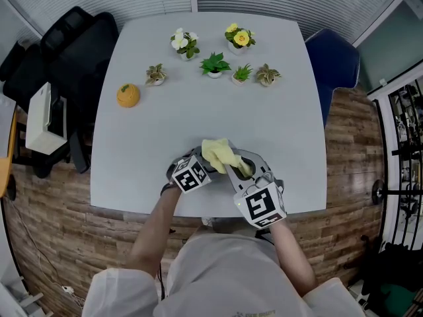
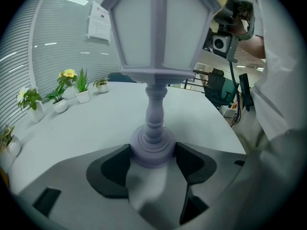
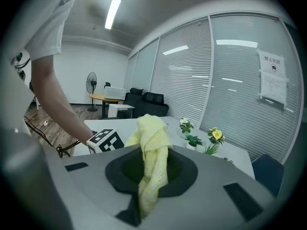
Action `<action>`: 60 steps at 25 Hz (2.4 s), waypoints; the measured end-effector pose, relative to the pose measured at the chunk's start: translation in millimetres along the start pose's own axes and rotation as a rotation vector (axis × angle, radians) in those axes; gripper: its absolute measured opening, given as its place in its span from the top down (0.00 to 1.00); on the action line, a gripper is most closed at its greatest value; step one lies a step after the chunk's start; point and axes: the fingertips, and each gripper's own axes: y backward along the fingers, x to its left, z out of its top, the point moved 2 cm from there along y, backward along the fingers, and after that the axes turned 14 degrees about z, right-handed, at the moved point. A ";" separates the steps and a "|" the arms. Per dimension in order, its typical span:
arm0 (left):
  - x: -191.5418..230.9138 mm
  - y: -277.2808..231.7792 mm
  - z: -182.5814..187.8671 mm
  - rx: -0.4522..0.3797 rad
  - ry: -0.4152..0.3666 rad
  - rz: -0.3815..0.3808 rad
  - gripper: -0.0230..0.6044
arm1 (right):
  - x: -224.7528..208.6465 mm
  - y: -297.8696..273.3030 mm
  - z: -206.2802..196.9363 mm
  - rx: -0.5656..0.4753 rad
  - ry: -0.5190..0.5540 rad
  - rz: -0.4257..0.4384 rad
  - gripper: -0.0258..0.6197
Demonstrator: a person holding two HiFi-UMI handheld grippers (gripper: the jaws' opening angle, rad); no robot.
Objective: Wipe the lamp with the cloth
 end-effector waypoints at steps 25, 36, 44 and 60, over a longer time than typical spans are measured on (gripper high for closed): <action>-1.4 0.3 0.4 -0.003 -0.005 0.005 0.48 | -36.7 -9.6 -7.2 -0.011 -0.073 -0.034 0.90; -0.5 0.2 -0.2 -0.003 -0.005 0.004 0.48 | -54.6 -7.3 -31.2 0.007 -0.158 -0.078 0.90; 0.0 -0.2 -0.1 -0.005 -0.005 0.007 0.48 | -61.5 -7.1 -53.2 0.017 -0.235 -0.090 0.90; -0.3 -0.8 0.2 -0.005 -0.005 0.006 0.48 | -39.6 -13.9 -93.1 -0.039 -0.457 0.007 0.90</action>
